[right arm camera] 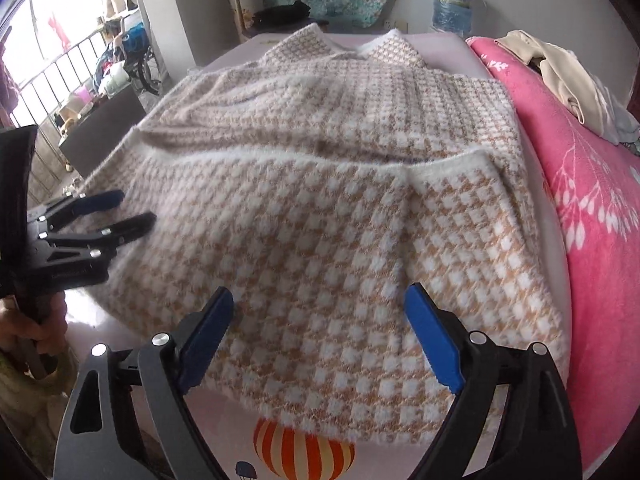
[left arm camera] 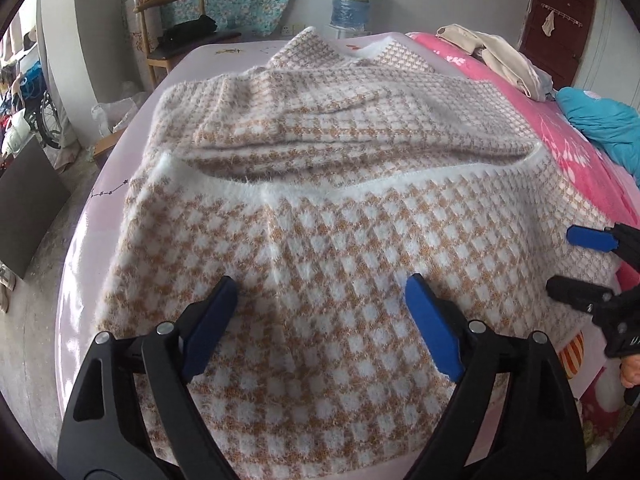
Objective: Fold large clothes
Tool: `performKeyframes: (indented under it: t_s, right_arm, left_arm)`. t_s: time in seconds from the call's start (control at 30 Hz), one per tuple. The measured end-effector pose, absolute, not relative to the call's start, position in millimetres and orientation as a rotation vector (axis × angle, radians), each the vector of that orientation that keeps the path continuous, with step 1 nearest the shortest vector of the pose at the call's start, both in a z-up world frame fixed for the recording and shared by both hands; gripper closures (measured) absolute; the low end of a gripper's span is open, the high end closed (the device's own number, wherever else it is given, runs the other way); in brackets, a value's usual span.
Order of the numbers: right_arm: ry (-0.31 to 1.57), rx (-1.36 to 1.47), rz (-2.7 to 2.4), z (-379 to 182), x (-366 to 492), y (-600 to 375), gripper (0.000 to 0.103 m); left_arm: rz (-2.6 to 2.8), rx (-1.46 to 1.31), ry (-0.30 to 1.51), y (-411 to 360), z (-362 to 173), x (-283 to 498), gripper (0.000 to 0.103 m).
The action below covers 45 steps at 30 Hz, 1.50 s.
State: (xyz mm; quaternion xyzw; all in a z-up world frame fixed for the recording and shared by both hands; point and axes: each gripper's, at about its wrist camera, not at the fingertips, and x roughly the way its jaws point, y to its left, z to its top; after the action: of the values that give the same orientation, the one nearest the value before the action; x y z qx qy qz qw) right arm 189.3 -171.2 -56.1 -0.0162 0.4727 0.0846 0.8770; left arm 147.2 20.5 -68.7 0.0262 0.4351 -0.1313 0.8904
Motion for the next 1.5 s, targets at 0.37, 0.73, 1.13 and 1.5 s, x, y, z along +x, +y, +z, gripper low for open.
performKeyframes:
  t_s: [0.37, 0.73, 1.13, 1.5]
  right_arm:
    - [0.962, -0.011, 0.187, -51.7, 185.7, -170.1, 0.016]
    - [0.962, -0.009, 0.178, -57.6, 184.9, -167.5, 0.015]
    - [0.948, 0.001, 0.181, -56.4, 186.2, -167.2, 0.015]
    - [0.946, -0.007, 0.181, -57.3, 186.7, -167.0, 0.015]
  left_arm:
    - [-0.255, 0.059, 0.920, 18.5, -69.3, 152.5, 0.017]
    - [-0.239, 0.058, 0.930, 17.5, -69.5, 153.0, 0.016]
    - [-0.232, 0.056, 0.931, 17.2, -69.8, 152.2, 0.016]
    - [-0.230, 0.055, 0.931, 16.6, -70.1, 152.3, 0.015]
